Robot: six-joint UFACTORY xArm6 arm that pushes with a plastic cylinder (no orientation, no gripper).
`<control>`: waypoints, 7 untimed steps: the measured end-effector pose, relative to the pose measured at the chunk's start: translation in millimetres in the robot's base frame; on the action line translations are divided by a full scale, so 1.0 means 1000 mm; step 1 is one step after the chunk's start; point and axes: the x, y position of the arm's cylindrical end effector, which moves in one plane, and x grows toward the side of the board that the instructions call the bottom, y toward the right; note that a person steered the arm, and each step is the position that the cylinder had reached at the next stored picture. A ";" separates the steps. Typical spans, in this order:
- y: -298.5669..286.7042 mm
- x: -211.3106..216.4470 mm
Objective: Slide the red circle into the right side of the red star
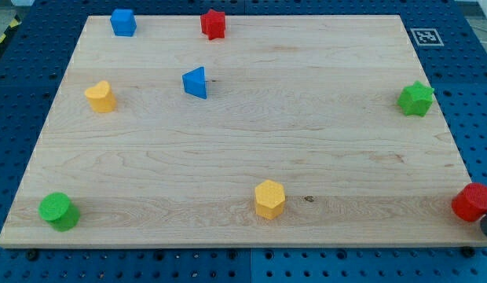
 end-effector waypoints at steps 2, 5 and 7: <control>-0.016 -0.015; 0.001 -0.035; -0.038 -0.053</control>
